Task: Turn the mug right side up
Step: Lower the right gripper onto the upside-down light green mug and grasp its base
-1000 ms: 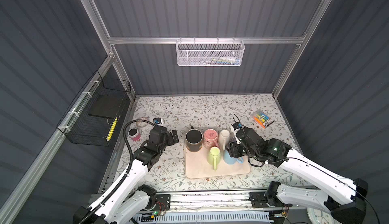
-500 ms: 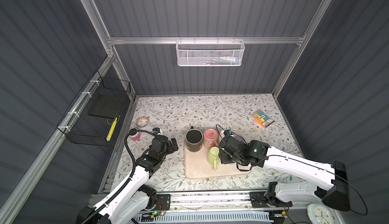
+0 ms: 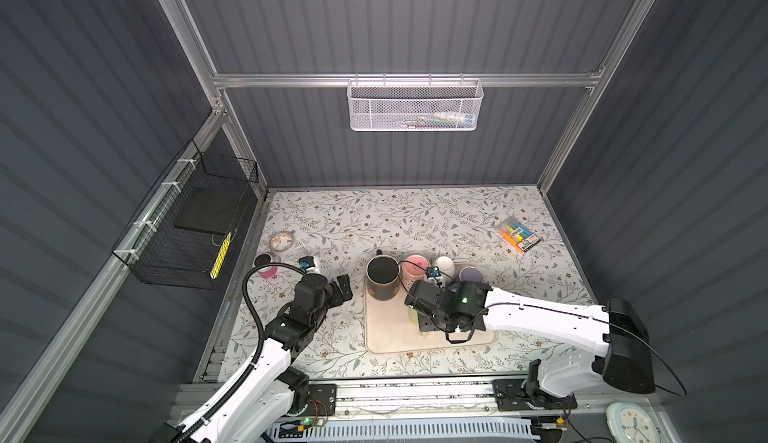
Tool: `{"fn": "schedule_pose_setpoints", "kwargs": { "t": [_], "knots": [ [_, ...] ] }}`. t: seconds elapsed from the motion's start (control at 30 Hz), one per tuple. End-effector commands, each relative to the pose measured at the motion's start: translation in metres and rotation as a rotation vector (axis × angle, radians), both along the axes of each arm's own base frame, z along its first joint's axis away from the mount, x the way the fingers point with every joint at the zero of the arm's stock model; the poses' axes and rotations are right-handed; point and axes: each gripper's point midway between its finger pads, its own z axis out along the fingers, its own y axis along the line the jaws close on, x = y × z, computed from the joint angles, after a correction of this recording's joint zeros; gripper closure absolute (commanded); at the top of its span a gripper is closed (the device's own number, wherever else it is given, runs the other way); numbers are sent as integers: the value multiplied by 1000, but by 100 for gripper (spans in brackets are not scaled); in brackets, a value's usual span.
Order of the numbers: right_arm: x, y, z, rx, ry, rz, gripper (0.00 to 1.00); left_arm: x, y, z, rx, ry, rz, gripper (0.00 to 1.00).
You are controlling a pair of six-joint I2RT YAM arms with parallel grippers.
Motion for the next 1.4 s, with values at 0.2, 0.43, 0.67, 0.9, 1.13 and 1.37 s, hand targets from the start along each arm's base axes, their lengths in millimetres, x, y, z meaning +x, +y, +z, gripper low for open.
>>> {"fn": "schedule_pose_setpoints", "kwargs": {
  "t": [0.2, 0.43, 0.67, 0.9, 1.13, 1.37],
  "knots": [
    [10, 10, -5, -15, -22, -53, 47, -4, -8, -2, -50, 1, -31, 0],
    [14, 13, -13, -14, -37, -66, 51, -4, -9, -4, -54, 5, -38, 0],
    [16, 13, -20, -30, -42, -69, 54, -4, -10, -4, -58, 7, -38, 0],
    [18, 12, -28, -51, -45, -73, 54, -4, -11, -5, -60, 9, -42, 0],
    [20, 9, -30, -71, -68, -72, 50, -4, -12, -6, -61, 12, -46, 0],
    [19, 8, -37, -91, -59, -70, 52, -4, -11, -7, -60, 14, -44, 0]
  ]
}}
